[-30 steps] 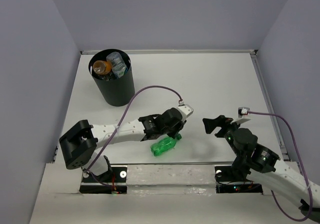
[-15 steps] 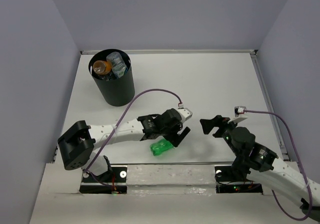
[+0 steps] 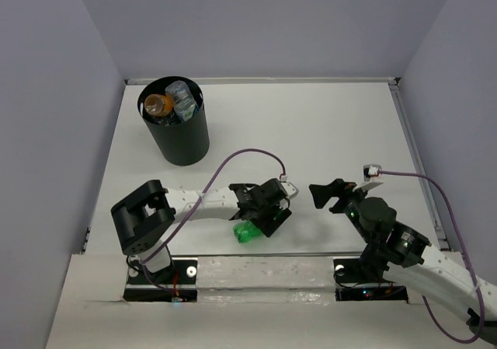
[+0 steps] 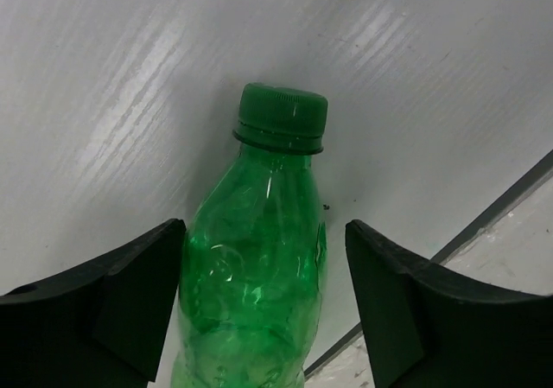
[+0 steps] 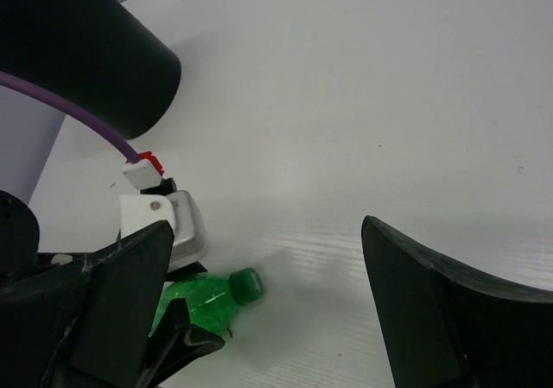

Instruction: Put the plastic bottles in the bin

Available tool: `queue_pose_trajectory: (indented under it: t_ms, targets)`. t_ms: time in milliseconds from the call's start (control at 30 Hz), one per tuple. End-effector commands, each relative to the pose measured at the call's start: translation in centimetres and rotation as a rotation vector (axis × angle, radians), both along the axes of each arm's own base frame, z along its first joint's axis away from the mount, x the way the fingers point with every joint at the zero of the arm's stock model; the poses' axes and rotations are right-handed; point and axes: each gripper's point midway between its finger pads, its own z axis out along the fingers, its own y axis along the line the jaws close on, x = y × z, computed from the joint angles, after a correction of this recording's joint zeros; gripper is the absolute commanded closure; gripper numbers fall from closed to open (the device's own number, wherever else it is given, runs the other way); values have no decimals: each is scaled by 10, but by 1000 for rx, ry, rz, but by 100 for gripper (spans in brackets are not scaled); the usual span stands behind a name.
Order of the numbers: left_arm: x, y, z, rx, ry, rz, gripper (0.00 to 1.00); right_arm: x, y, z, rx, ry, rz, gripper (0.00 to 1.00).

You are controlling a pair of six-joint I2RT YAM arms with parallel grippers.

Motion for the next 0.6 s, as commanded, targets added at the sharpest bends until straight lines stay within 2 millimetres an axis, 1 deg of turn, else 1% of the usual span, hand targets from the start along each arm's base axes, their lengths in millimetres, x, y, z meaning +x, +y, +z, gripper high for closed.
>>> queue_pose_trajectory:
  t_ms: [0,67,100,133,200,233,300,333,367,400,433,467,500,533,567]
  targets:
    - [3,-14,2,-19,-3,-11,26,0,6,14,42,-38,24,5]
    - [3,-14,-2,-7,-1,-17,35,-1,6,14,46,-39,26,5]
    - [8,-11,-3,8,-25,-2,44,-1,7,13,45,-37,31,5]
    - [8,-10,-3,8,-28,0,48,-1,7,12,43,-37,31,5]
    - [12,-10,2,1,-51,12,51,-1,7,12,43,-37,31,5]
    - [14,-10,5,-2,-62,17,58,-1,7,13,44,-37,33,5]
    - [24,-12,22,-28,-111,42,61,-1,9,12,45,-37,37,5]
    - [29,-13,29,-38,-131,56,64,-1,9,13,47,-38,39,5]
    - [37,-13,44,-59,-170,79,65,-1,10,11,45,-37,42,5]
    - [48,-17,60,-93,-201,106,69,-1,11,12,48,-39,46,5]
    - [56,-17,72,-118,-228,129,70,-1,12,11,48,-38,48,5]
    - [73,-13,96,-166,-281,186,70,-1,13,12,50,-44,53,5]
    - [86,-15,119,-213,-320,225,70,0,14,12,44,-49,59,5]
    - [96,-12,137,-252,-350,267,70,0,15,11,37,-52,62,6]
    - [110,-6,169,-319,-413,327,70,1,16,10,36,-58,65,6]
